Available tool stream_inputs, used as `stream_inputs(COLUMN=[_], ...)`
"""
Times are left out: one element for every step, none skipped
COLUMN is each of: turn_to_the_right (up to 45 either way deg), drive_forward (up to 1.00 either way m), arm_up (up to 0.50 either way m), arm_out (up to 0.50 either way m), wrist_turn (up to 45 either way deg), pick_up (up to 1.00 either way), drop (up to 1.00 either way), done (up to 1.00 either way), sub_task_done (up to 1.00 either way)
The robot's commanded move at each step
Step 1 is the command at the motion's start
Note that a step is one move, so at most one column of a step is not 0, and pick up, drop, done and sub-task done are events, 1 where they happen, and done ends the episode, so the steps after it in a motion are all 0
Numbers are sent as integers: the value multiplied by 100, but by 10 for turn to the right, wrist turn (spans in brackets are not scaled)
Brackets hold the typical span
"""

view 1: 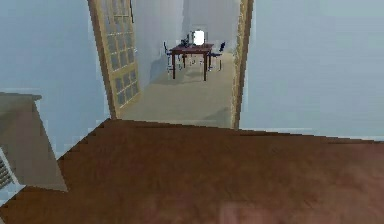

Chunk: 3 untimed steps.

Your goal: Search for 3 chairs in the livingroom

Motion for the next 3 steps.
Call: stream_inputs(turn_to_the_right=[0, 0, 0], drive_forward=[100, 100, 30], arm_up=[0, 0, 0], arm_out=[0, 0, 0], wrist_turn=[0, 0, 0], pick_up=[0, 0, 0], drop=[0, 0, 0], done=[0, 0, 0], sub_task_done=[0, 0, 0])
